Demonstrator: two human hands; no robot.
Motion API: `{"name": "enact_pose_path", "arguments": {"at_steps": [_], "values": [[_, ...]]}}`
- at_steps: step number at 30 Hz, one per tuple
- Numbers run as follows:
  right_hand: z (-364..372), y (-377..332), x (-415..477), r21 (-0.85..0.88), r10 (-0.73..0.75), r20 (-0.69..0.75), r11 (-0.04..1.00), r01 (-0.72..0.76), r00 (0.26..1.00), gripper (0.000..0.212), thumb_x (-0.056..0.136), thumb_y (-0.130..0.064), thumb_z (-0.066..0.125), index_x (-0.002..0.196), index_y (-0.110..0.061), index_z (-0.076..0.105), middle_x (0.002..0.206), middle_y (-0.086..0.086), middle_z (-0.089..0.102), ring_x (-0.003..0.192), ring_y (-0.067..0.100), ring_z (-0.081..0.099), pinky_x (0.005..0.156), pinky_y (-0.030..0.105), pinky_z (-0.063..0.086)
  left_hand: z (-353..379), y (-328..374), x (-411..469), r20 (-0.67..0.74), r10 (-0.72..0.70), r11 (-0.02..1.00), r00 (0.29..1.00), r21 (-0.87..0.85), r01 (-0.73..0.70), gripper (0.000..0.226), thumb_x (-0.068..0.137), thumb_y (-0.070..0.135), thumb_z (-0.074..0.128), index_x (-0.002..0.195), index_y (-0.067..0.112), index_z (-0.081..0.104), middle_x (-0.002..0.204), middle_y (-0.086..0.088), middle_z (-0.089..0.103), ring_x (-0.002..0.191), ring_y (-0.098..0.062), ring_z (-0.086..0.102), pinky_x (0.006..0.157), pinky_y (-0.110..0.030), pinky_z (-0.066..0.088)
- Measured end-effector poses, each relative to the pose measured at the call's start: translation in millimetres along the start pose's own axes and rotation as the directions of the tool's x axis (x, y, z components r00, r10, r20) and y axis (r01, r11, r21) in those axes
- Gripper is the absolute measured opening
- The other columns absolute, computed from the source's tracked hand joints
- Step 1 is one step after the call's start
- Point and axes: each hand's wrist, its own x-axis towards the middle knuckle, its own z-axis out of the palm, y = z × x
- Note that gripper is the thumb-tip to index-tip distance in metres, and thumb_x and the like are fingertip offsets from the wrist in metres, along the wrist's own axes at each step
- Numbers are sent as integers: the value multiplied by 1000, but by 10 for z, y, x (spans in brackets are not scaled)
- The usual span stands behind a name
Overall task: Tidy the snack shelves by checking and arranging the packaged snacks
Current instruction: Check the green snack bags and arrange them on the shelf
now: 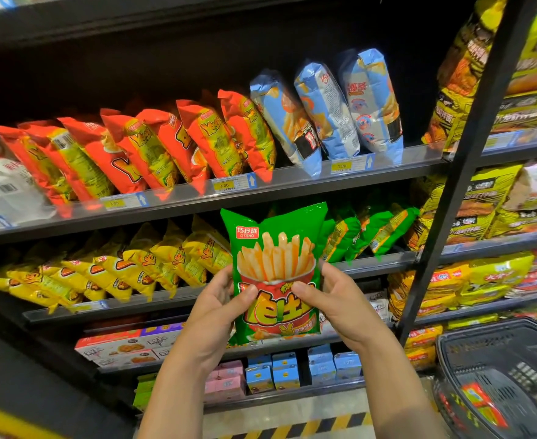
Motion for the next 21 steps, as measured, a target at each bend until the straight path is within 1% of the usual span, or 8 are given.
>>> {"name": "enact_pose_path", "arguments": {"at_steps": [2, 4, 6, 9, 13, 15, 18, 21], "values": [[-2, -5, 1, 6, 21, -12, 1000, -21, 1000, 46, 84, -21, 74, 128, -17, 66, 123, 0, 77, 114, 17, 73, 90, 30, 60, 37, 34, -5, -11, -5, 1000, 1000, 0, 5, 61, 81, 26, 82, 138, 22, 60, 132, -8, 73, 119, -26, 72, 93, -41, 61], [4, -19, -1, 0, 55, -28, 999, -55, 998, 44, 84, -28, 74, 126, -17, 67, 121, 2, 78, 112, 20, 74, 90, 32, 61, 79, 70, -15, -19, -34, 999, 999, -15, 34, 58, 81, 28, 77, 135, 20, 61, 126, -10, 75, 112, -28, 76, 86, -40, 63], [23, -38, -3, 5, 99, -35, 995, -99, 994, 45, 84, -36, 72, 124, -16, 69, 117, 5, 79, 109, 24, 76, 92, 38, 61, 118, 94, -29, -29, -76, 997, 997, -23, 76, 58, 84, 34, 76, 136, 15, 59, 122, -12, 77, 108, -31, 77, 85, -42, 63], [72, -67, 3, 42, 173, -55, 984, -171, 983, 47, 85, -44, 71, 121, -13, 70, 112, 10, 80, 105, 29, 77, 96, 46, 59, 169, 134, -56, -47, -122, 993, 991, 1, 122, 53, 90, 43, 71, 132, 13, 60, 114, -10, 80, 101, -27, 79, 79, -37, 63], [116, -72, -2, 50, 215, -59, 976, -212, 975, 51, 88, -49, 71, 120, -10, 73, 112, 13, 80, 107, 32, 76, 103, 52, 56, 207, 174, -93, -37, -180, 983, 983, -42, 179, 48, 92, 45, 69, 128, 14, 60, 110, -10, 81, 98, -28, 80, 79, -42, 64], [123, -66, 1, 48, 224, -66, 974, -221, 972, 52, 89, -50, 71, 123, -10, 72, 112, 12, 80, 108, 31, 76, 105, 54, 55, 210, 183, -108, -45, -177, 984, 983, -43, 175, 50, 92, 45, 69, 130, 12, 60, 111, -12, 80, 101, -30, 79, 88, -47, 63], [142, -63, 9, 48, 211, -84, 977, -207, 974, 48, 92, -46, 72, 129, -16, 67, 115, 8, 80, 108, 28, 77, 105, 56, 55, 179, 144, -88, -64, -179, 984, 982, -37, 177, 56, 90, 47, 70, 132, 11, 63, 115, -14, 79, 108, -34, 76, 105, -58, 55], [179, -80, 11, 10, 181, -115, 983, -181, 977, 38, 94, -41, 74, 125, -20, 67, 112, 4, 81, 104, 25, 78, 102, 54, 57, 151, 100, -64, -69, -203, 979, 977, -37, 201, 53, 90, 46, 69, 132, 14, 67, 119, -14, 78, 113, -35, 75, 109, -59, 51]]}}
